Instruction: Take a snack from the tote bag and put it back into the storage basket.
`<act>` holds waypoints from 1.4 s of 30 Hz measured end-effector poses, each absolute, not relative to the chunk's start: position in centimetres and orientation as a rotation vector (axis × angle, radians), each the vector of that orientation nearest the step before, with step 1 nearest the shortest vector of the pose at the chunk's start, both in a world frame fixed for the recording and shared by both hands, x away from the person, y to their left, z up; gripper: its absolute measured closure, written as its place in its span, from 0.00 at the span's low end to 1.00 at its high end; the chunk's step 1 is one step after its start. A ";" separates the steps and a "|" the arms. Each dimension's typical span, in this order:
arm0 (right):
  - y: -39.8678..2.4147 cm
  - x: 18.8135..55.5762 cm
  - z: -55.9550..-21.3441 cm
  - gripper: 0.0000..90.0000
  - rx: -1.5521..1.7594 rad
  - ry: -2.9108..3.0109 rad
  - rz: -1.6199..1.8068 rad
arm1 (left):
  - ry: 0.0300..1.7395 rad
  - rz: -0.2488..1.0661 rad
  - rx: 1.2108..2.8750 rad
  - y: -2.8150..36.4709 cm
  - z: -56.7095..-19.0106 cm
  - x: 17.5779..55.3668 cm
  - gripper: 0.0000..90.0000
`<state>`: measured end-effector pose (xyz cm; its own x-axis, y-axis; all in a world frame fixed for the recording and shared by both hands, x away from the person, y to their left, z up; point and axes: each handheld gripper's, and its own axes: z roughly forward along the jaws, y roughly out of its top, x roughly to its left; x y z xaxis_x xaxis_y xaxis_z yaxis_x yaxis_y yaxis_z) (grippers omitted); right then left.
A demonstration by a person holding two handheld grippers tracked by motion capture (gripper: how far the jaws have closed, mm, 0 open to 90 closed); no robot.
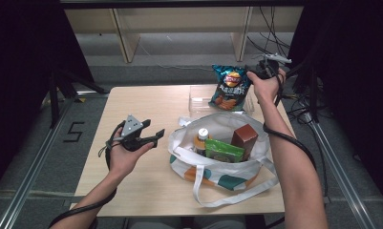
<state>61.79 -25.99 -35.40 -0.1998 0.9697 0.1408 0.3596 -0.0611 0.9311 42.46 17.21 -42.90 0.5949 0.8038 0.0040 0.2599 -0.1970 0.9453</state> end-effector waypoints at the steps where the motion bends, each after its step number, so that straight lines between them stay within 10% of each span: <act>1: -26.1 61.6 -35.3 0.51 1.438 1.604 1.260 | 0.877 0.631 1.747 17.2 -42.9 42.4 0.36; 42: -28.3 48.2 -35.7 0.47 1.331 1.724 1.414 | 0.874 0.625 1.755 16.8 -43.1 42.1 0.35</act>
